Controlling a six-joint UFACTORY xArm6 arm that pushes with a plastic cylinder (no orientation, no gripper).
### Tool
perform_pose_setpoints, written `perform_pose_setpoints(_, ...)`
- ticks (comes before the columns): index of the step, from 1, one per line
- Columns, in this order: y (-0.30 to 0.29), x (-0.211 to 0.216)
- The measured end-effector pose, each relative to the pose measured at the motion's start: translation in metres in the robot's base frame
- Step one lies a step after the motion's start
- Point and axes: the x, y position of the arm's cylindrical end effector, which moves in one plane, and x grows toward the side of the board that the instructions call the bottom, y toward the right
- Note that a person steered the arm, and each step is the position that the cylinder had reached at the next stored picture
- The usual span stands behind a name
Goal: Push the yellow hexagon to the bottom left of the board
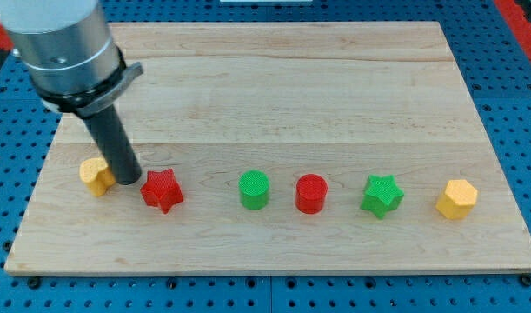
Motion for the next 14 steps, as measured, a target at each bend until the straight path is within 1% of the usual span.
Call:
perform_pose_setpoints(2,-0.041,-0.002)
perform_pose_setpoints(3,0.016,-0.041)
perform_pose_setpoints(4,0.097,-0.07)
perform_pose_setpoints(5,0.202,-0.07)
perform_pose_setpoints(6,0.306,-0.05)
perform_pose_setpoints(7,0.366,-0.027)
perform_pose_setpoints(8,0.407,-0.004)
perform_pose_setpoints(9,0.425,0.017)
perform_pose_setpoints(11,0.425,0.072)
perform_pose_setpoints(12,0.447,0.095)
perform_pose_setpoints(13,0.432,0.099)
perform_pose_setpoints(14,0.378,0.099)
